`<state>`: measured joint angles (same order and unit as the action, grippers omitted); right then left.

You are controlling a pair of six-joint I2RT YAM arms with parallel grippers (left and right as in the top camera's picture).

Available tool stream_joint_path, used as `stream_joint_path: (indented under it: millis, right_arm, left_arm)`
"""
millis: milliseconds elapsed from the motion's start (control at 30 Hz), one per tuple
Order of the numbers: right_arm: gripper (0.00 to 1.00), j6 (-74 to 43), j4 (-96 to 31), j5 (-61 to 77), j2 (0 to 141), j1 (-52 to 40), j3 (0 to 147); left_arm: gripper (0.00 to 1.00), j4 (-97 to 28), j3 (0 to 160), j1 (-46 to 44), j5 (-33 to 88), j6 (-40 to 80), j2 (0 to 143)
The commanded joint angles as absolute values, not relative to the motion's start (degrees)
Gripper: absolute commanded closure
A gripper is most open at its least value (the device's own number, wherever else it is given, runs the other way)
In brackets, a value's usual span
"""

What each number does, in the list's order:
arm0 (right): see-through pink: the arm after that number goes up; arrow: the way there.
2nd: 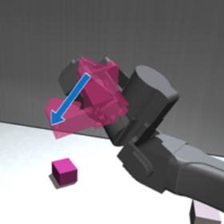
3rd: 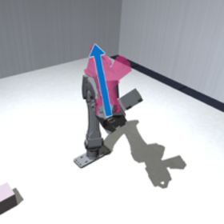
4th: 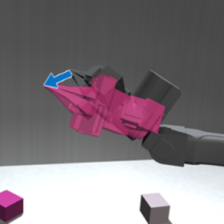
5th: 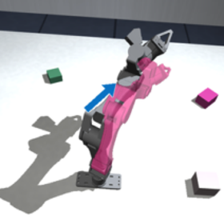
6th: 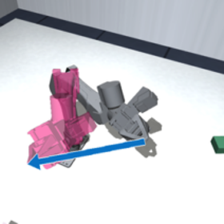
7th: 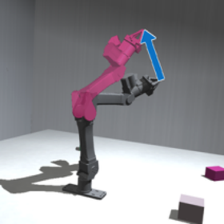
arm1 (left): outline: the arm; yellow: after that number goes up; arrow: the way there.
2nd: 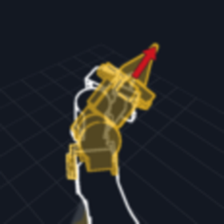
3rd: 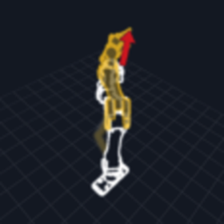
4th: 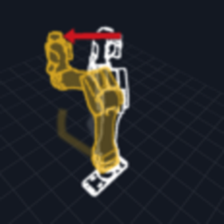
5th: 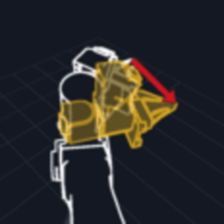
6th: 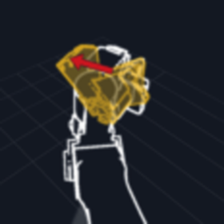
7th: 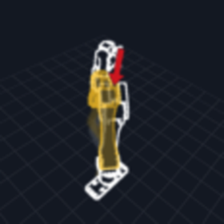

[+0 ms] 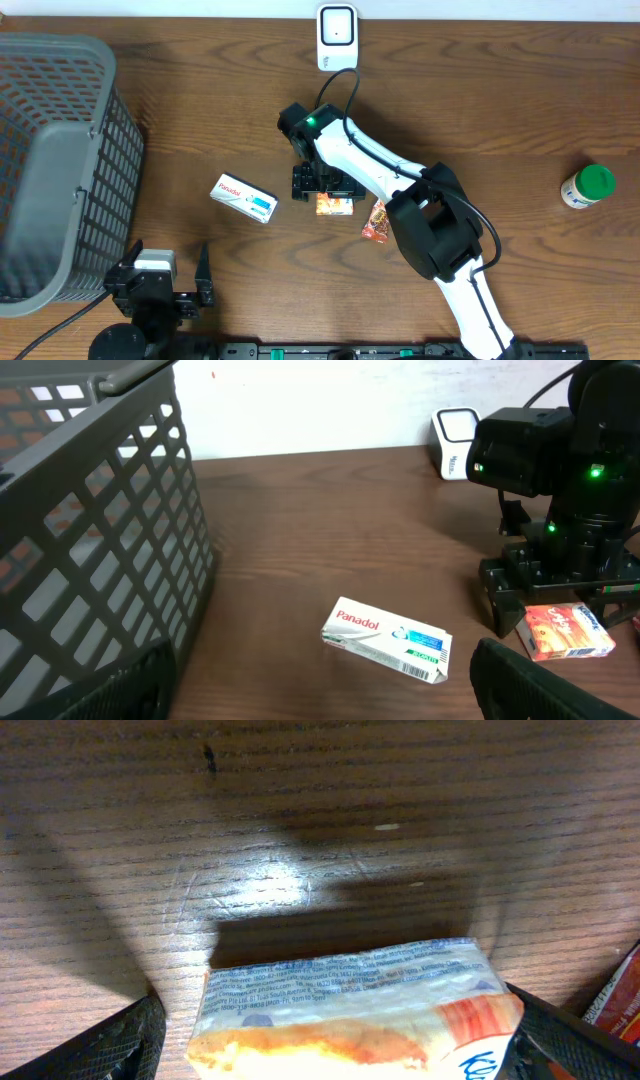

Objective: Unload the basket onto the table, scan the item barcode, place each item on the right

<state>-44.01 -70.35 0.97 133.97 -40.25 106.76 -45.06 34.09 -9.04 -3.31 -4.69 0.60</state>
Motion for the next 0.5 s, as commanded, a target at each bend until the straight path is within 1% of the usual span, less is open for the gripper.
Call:
stream_joint_path:
  millis: [0, 233, 367, 467]
  right_arm:
    - [0.01, -43.83, -70.0, -4.21, 135.33, -39.68, 105.95]
    - [0.01, -43.81, -65.84, -1.56, 135.33, -38.33, 101.6]
    - [0.05, -43.81, -64.88, 0.38, 135.33, -37.1, 99.59]
    - [0.1, -43.59, -65.12, 0.51, 135.33, -37.01, 99.37]
  left_arm:
    - [0.07, -44.99, 33.98, -8.8, -3.18, -4.6, 0.23]
    - [0.07, -44.99, 33.98, -8.8, -3.18, -4.58, 0.23]
    - [0.07, -44.99, 33.98, -8.8, -3.18, -4.58, 0.23]
    - [0.07, -44.99, 33.98, -8.8, -3.18, -4.58, 0.23]
